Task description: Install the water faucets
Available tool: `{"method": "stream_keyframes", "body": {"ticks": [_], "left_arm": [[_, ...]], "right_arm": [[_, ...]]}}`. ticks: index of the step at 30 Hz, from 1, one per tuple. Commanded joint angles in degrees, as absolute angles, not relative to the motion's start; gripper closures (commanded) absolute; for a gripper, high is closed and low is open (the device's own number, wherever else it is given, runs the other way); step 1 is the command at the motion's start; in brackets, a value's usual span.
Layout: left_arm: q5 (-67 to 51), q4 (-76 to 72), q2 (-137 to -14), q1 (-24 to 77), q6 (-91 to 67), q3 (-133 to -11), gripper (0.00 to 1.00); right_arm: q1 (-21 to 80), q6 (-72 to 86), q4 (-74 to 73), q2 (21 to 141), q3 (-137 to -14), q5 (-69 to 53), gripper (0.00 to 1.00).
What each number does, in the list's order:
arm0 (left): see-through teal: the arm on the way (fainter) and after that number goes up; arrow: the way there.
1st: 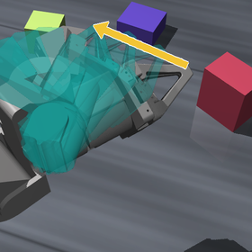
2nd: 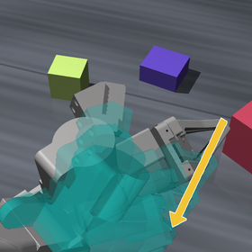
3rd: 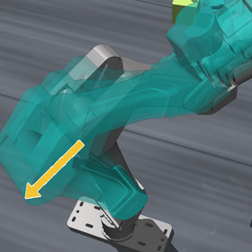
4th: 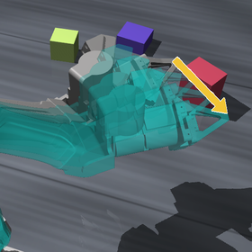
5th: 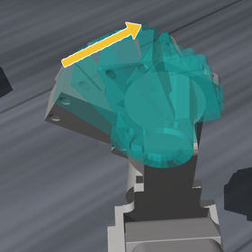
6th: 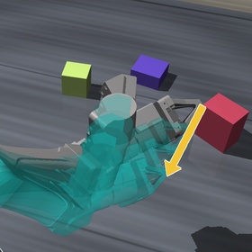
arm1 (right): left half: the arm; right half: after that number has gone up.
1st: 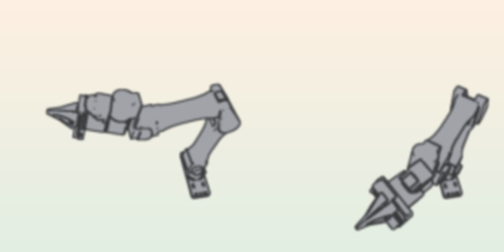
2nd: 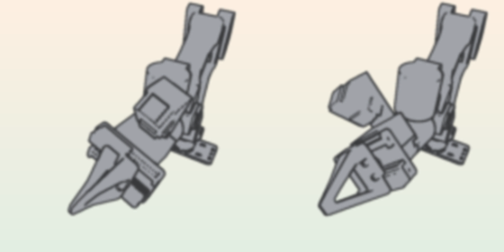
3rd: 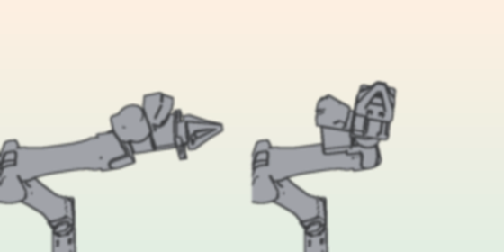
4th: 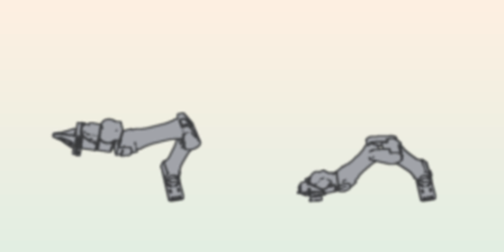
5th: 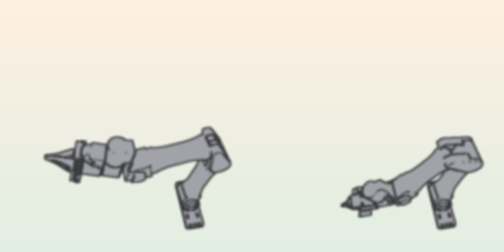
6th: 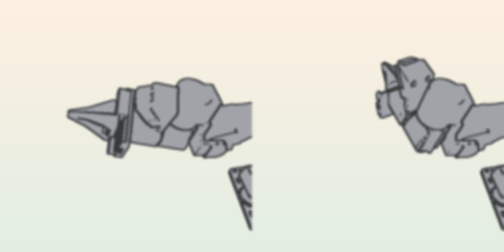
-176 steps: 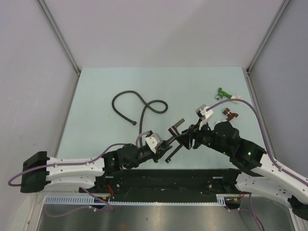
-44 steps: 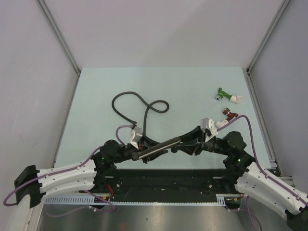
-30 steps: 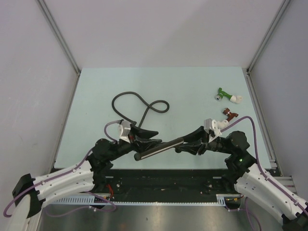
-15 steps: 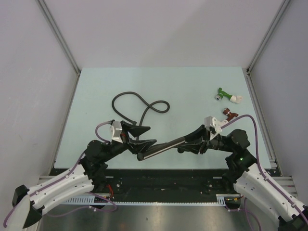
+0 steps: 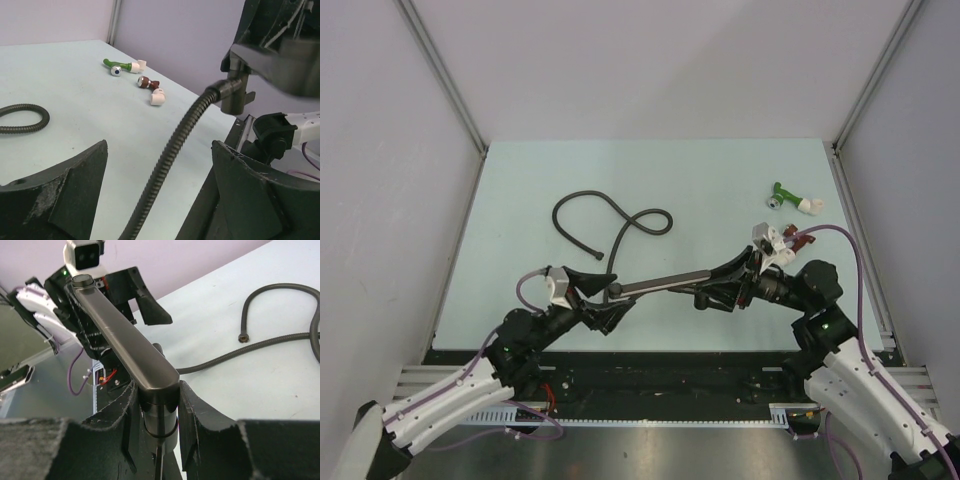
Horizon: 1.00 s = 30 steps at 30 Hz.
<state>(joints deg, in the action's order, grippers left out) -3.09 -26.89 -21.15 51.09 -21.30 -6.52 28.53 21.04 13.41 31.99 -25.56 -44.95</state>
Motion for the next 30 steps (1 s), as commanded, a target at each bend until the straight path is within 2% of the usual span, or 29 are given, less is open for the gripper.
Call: {"method": "stream_keyframes", "body": {"ticks": [1,6,11,19,26,30], "left_arm": [[-3.95,-30.84,-17.67,50.71,-15.67,-4.31,0.12],[-8.79,-32.78,-21.96,51.24,-6.52,-7.38,0.13],[-7.66,-32.53,-31.09,57.63,5.25,-13.09,0.13],[12.18,-32.24,-41.82,75.12,26.51,-19.59,0.14],[22.48,-38.23,-48.86,81.03,36.73,-22.23,0.15],[24.25,-40.42,-52.29,82.70,39.63,-23.73,0.17]], "right_arm": [[27.77,25.40,15.03,31.46,-30.58,-42.45,1.00],[27.69,26.01,13.62,32.08,-31.29,-42.01,1.00],[27.69,26.37,13.80,32.17,-31.29,-41.92,1.00],[27.77,27.07,14.15,31.99,-31.64,-42.45,1.00],[27.86,27.42,14.15,31.73,-31.73,-42.80,1.00],[27.95,28.12,14.06,31.47,-31.82,-42.54,1.00]]}}
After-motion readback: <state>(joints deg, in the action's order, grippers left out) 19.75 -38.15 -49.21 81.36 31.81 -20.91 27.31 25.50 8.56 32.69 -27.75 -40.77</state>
